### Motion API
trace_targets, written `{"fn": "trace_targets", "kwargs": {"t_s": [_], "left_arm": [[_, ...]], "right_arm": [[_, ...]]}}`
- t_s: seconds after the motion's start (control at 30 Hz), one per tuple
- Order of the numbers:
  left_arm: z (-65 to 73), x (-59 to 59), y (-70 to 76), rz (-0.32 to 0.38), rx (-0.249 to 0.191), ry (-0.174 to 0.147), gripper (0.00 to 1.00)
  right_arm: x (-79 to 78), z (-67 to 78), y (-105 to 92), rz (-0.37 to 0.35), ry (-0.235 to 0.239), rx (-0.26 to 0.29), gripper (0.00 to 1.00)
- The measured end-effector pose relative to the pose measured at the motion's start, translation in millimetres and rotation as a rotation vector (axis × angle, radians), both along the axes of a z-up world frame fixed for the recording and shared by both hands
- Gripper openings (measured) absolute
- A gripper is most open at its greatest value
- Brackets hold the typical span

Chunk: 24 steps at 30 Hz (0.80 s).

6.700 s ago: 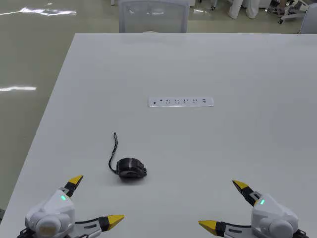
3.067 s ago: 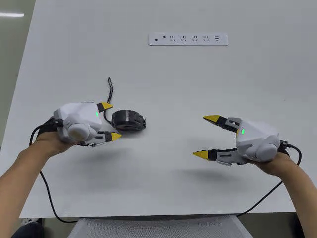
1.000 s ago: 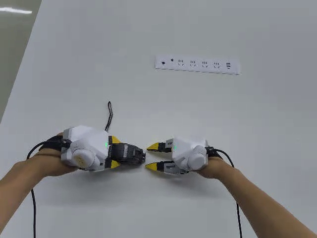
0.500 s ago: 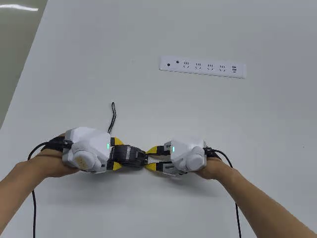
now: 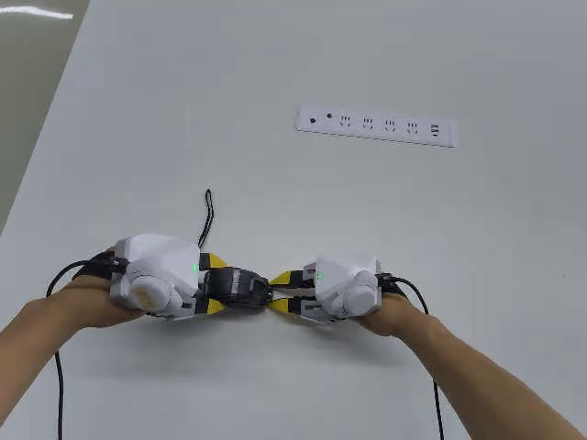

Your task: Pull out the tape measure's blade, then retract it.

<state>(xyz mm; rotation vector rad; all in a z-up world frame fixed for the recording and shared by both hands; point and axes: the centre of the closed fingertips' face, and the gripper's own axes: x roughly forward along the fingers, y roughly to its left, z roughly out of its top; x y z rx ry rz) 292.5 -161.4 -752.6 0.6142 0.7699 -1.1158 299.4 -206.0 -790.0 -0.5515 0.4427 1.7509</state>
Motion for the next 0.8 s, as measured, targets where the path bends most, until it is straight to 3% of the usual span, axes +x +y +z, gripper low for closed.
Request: {"fn": "trace_targets", "kwargs": {"t_s": [0.8], "left_arm": [[-0.4,-2.0,1.1,0.003,-0.002,0.007,0.25]], "right_arm": [[-1.8,2.7,-2.9,0.025,-0.015,-0.018,0.08]]}}
